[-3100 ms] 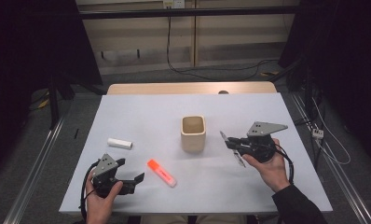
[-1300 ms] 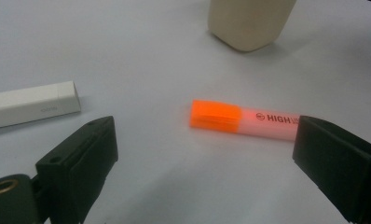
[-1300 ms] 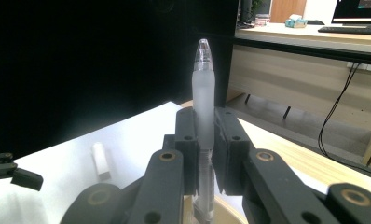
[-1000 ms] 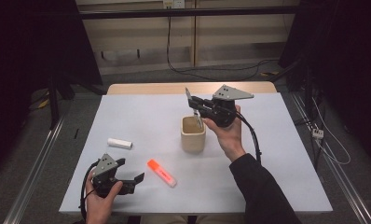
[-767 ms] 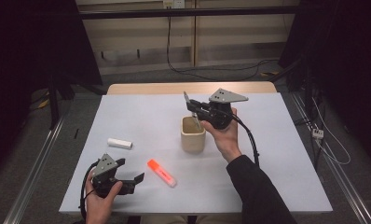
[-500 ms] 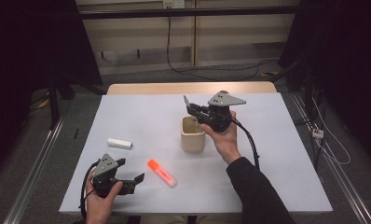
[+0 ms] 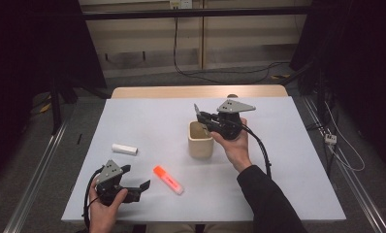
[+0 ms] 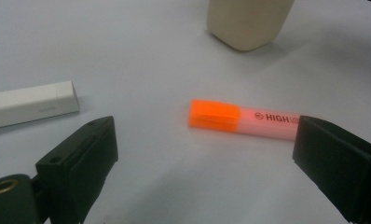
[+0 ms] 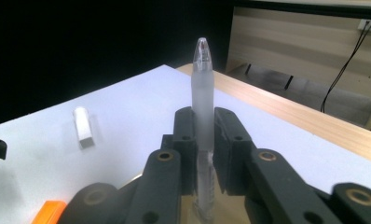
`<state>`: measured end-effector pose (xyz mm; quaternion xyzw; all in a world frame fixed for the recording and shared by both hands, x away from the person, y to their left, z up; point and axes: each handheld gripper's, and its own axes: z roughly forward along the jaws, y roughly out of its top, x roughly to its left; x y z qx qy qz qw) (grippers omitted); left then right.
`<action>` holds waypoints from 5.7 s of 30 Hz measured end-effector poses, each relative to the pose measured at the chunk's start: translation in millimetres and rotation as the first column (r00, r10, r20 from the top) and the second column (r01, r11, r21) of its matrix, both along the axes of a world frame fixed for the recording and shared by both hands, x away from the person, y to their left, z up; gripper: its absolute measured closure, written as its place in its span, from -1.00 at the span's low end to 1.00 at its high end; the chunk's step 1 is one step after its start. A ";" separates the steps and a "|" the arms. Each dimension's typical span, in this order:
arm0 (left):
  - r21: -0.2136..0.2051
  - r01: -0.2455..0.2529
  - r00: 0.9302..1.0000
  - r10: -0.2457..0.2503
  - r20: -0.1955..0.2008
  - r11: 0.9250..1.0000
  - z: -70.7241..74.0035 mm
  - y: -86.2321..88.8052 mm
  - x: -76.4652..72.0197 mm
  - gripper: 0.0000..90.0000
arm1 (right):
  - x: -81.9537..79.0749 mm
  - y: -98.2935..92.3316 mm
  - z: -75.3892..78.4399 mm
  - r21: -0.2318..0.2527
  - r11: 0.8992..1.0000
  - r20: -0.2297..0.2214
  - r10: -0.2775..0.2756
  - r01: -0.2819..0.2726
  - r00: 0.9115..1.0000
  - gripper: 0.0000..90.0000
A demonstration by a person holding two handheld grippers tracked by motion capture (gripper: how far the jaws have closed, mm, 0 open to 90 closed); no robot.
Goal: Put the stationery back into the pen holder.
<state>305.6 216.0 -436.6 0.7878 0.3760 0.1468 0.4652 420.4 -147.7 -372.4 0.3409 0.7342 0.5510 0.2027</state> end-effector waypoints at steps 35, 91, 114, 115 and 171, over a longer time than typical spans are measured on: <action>-0.001 0.000 1.000 0.000 -0.005 1.000 -0.8 -0.6 0.3 -0.86 | -55.8 -56.6 -16.9 -0.066 0.995 -0.099 -0.075 0.069 0.992 -0.78; 0.092 0.449 0.877 -0.418 -0.236 0.889 5.4 -64.4 -0.7 1.00 | -141.7 -120.2 -59.7 -0.159 0.979 -0.171 -0.157 0.130 0.973 -0.83; 0.148 0.512 0.842 -0.461 -0.281 0.846 -9.3 -98.5 14.0 1.00 | -138.6 -118.3 -63.5 -0.178 0.978 -0.180 -0.143 0.111 0.973 -0.85; 0.152 0.516 0.841 -0.464 -0.278 0.843 -9.4 -99.2 15.0 1.00 | -138.5 -117.9 -63.6 -0.181 0.978 -0.177 -0.141 0.108 0.974 -0.85; 0.192 0.339 0.929 -0.295 -0.221 0.921 -13.6 -130.5 76.5 1.00 | -136.8 -116.1 -65.4 -0.191 0.976 -0.191 -0.140 0.103 0.971 -0.83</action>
